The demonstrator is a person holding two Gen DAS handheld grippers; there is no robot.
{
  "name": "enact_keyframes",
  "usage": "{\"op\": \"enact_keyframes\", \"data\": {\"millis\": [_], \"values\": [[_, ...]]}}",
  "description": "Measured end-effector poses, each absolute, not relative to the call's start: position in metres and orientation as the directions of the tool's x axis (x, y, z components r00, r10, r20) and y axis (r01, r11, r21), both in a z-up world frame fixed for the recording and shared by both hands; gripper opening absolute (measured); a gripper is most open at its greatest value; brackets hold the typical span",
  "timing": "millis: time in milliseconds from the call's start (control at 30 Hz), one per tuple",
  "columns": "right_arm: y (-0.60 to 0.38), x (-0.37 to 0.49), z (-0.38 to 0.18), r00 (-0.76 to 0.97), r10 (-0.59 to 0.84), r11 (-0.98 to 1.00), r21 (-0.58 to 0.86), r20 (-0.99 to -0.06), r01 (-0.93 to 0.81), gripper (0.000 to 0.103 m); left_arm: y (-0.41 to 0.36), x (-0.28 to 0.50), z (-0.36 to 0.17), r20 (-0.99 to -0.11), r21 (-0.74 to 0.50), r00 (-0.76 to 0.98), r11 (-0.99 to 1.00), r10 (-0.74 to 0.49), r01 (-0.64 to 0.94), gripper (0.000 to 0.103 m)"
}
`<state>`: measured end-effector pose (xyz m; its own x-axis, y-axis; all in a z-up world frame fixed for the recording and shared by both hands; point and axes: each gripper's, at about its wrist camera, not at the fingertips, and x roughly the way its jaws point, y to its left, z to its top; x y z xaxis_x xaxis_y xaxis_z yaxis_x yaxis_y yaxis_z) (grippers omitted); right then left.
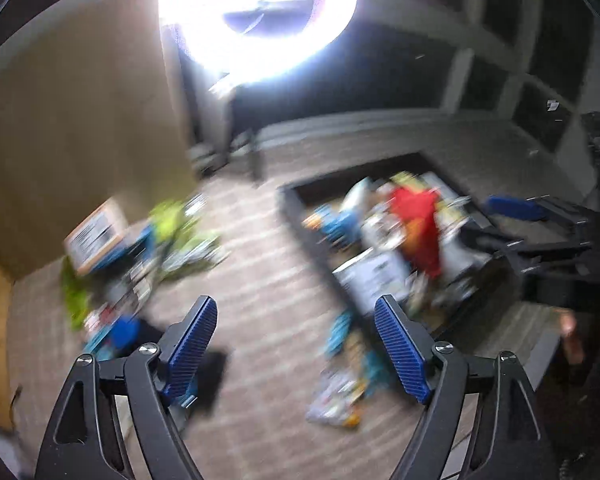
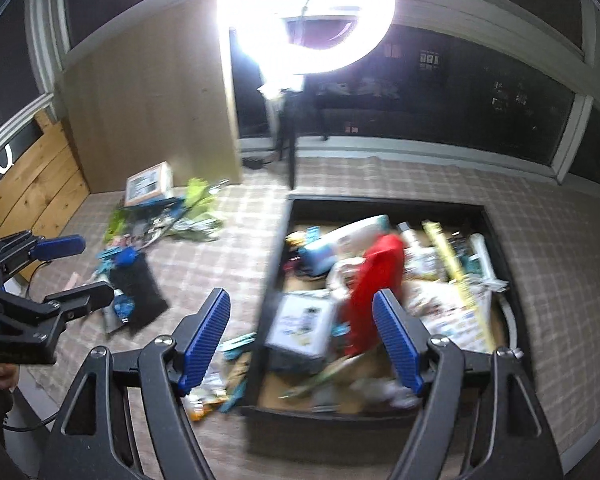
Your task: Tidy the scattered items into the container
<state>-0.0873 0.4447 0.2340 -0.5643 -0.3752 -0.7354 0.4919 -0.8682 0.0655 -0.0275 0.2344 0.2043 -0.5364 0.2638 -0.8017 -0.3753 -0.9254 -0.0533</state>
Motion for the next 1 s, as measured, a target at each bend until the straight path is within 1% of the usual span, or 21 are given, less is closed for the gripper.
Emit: {"op": "enact_keyframes", "data": {"millis": [100,233,367,567,767,1000], "values": [[0.421,-0.067,0.225,-0.547,-0.388,-0.862,0.082,-0.742,0.5,0.073,0.193,-0.02,0.19,-0.834,-0.009,-0.529,-0.963,0.156,-0.269,0.08],[0.39,-0.043,0.212,-0.534,-0.383,-0.857,0.075,-0.754,0.509,0.073,0.144,-0.004,0.174,-0.845,-0.055,-0.514,-0.98,0.149,-0.193,0.08],[0.363,-0.023,0.198,-0.506,-0.387,-0.851,0.087,-0.771,0.519,0.073,0.106,0.015,0.166,-0.844,-0.064,-0.52,-0.988,0.129,-0.14,0.08],[0.329,0.003,0.184,-0.497,-0.356,-0.842,0.04,-0.791,0.539,0.073,0.073,0.032,0.165,-0.845,-0.077,-0.518,-0.989,0.132,-0.126,0.081],[0.313,0.018,0.177,-0.496,-0.344,-0.852,0.043,-0.797,0.522,0.073,0.048,0.039,0.16,-0.842,-0.095,-0.521,-0.989,0.143,-0.118,0.081],[0.307,0.032,0.169,-0.505,-0.313,-0.871,0.031,-0.804,0.491,0.073,0.042,0.044,0.151,-0.843,-0.097,-0.511,-0.981,0.17,-0.166,0.08]]}}
